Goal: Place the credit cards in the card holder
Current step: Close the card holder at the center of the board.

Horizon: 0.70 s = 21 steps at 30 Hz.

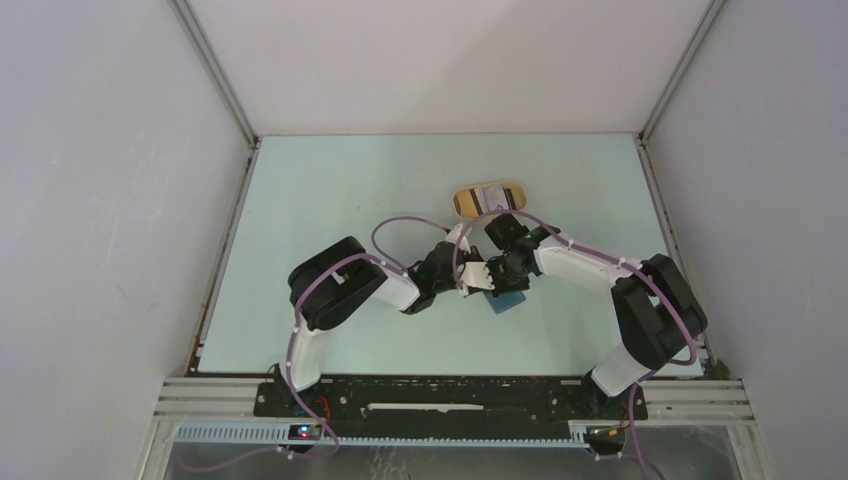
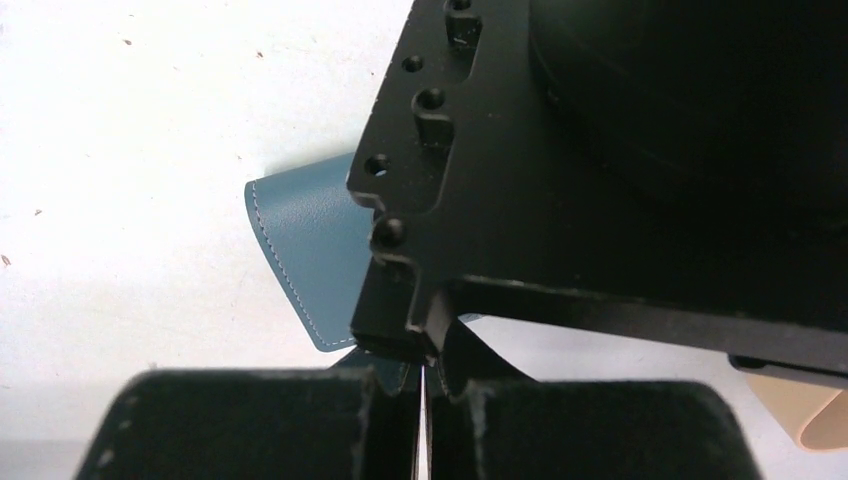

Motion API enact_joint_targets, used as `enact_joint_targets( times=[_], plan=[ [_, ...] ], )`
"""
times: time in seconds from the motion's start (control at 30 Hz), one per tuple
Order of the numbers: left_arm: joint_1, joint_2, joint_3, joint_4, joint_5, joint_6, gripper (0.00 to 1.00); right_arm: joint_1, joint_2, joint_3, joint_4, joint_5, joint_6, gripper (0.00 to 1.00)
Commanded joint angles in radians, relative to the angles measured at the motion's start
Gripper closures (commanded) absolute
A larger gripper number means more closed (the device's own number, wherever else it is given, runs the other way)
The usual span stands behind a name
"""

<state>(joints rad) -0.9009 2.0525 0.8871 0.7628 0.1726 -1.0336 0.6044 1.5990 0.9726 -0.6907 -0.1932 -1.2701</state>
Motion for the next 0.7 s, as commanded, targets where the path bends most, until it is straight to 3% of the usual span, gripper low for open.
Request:
enact_joint_targets(
  times=[0.0,0.27,0.67],
  plan=[
    [-0.044,0.046,-0.078,-0.3,-0.022,0.024,1.0,0.026,0.041,0.001,0.032,0.016,0.003,1.0],
    [-0.044,0.067,-0.059,-0.318,-0.018,0.024,1.0,0.046,0.052,0.006,0.019,0.09,-0.018,0.98],
    [-0.038,0.083,-0.051,-0.317,-0.008,0.023,1.0,0.011,-0.022,-0.014,-0.027,-0.023,-0.038,0.6]
  ],
)
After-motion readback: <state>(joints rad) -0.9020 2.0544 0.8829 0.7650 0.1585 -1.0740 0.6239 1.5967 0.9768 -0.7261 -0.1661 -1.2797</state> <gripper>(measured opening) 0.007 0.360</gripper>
